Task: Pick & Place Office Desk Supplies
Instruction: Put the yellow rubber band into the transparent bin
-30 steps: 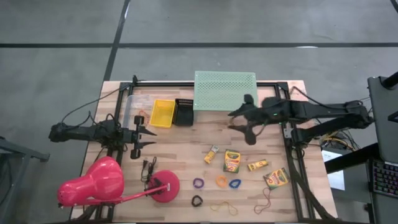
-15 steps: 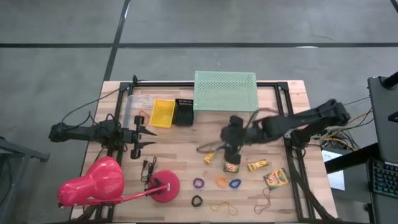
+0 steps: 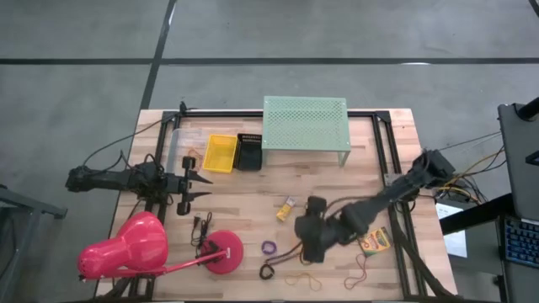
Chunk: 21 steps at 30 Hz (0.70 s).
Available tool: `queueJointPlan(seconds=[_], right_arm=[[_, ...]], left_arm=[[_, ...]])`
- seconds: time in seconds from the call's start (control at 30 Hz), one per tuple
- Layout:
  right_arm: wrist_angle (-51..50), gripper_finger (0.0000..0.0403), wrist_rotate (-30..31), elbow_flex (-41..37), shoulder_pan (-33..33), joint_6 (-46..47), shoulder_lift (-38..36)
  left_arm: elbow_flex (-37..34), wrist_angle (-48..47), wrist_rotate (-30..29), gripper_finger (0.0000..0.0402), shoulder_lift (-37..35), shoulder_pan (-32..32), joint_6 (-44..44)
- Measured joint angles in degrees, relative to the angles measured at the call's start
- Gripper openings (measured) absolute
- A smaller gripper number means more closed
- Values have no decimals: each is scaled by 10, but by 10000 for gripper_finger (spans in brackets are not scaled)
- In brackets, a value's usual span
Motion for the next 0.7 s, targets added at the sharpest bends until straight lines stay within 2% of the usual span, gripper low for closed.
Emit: queueJointPlan(seconds=[0.23, 0.37, 0.57, 0.7], right_arm=[[7, 238, -1, 0, 47, 210, 47], [7, 238, -3, 0, 70, 284, 65], [8, 238, -23, 0, 87, 325, 67], [8, 238, -28, 0, 89, 274, 68]], left_arm=[[0, 0, 0, 149, 0, 0, 0], [0, 0, 0, 149, 0, 0, 0], [0, 0, 0, 149, 0, 0, 2], [0, 0, 0, 149, 0, 0, 2]])
